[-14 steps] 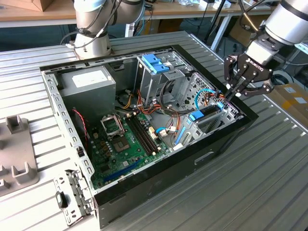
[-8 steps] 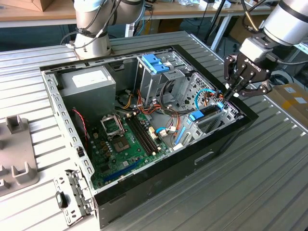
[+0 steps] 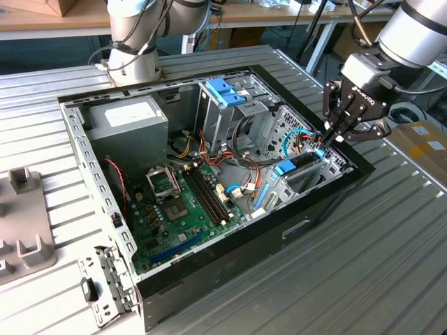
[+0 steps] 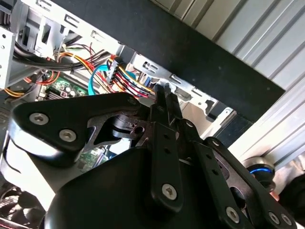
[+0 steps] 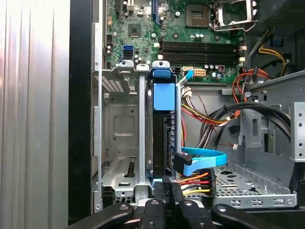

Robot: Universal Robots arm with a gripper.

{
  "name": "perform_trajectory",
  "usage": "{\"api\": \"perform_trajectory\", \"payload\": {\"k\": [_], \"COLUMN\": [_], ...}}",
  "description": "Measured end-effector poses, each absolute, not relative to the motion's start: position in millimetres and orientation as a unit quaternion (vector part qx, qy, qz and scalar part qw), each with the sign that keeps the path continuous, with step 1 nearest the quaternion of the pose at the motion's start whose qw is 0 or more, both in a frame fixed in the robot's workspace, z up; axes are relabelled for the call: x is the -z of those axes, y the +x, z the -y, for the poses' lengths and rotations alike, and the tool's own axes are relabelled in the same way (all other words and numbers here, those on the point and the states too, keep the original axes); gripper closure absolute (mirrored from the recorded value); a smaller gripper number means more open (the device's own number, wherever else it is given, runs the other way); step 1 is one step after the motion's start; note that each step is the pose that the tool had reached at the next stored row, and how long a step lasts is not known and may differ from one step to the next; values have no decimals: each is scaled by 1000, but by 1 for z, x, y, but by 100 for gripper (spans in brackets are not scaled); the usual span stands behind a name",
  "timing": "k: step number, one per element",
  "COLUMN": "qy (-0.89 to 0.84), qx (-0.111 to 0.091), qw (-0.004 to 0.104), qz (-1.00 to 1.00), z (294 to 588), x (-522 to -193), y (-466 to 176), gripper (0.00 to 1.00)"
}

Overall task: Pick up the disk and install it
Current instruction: 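Insert the first disk wire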

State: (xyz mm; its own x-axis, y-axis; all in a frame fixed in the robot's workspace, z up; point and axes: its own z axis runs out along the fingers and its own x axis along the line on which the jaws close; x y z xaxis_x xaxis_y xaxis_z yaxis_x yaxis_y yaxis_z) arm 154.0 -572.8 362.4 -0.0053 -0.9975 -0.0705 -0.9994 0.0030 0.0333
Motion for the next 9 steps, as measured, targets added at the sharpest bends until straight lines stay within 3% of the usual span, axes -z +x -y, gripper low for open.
{"api": "perform_trajectory", "payload": {"k": [9], "qy": [-683], "qx": [-36], "qw": [14], "qz": [-729], "z": [572], "x": [-361], "y": [142], "gripper": [83]}}
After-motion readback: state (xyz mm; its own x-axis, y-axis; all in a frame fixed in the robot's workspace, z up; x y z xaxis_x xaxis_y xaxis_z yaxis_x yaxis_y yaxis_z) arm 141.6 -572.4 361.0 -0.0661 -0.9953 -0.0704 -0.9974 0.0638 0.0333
